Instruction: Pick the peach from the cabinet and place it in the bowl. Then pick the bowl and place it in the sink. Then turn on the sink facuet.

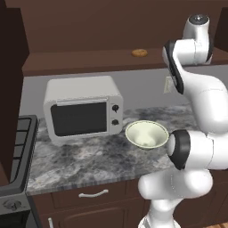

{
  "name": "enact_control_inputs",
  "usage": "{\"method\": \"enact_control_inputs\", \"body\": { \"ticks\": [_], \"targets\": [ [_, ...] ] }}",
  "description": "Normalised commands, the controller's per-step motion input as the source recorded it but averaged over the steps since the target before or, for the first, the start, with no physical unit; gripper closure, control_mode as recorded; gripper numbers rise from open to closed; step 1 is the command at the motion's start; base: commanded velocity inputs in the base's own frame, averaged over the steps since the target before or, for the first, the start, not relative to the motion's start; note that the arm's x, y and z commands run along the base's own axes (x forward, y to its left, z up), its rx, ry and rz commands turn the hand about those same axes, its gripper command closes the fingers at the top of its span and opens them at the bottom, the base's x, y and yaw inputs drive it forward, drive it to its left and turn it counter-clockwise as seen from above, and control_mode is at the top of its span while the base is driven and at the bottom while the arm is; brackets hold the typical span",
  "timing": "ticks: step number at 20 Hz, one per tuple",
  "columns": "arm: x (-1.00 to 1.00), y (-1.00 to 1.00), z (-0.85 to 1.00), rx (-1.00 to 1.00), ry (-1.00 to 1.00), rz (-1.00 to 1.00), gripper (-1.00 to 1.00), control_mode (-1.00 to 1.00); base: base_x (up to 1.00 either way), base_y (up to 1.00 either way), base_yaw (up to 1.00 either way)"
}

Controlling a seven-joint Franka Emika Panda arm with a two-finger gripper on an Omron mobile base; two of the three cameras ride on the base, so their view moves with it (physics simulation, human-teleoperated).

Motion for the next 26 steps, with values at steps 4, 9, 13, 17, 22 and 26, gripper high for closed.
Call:
{"method": "enact_control_inputs", "body": {
  "ticks": [4, 9, 13, 17, 22, 26],
  "targets": [
    [0.68, -0.04, 0.00, 0.00, 0.00, 0.00, -1.00, -1.00, 0.00, 0.00, 0.00],
    [0.71, -0.18, 0.00, 0.00, 0.00, 0.02, -1.00, -1.00, 0.00, 0.00, 0.00],
    [0.49, -0.24, 0.01, 0.00, -0.02, 0.07, -1.00, -1.00, 0.00, 0.00, 0.00],
    [0.40, -0.10, 0.00, 0.00, 0.00, 0.09, -1.00, -1.00, 0.00, 0.00, 0.00],
    [0.50, 0.00, 0.00, 0.00, 0.00, 0.13, -1.00, -1.00, 0.00, 0.00, 0.00],
    [0.46, 0.00, 0.00, 0.00, 0.00, 0.10, -1.00, -1.00, 0.00, 0.00, 0.00]
  ]
}}
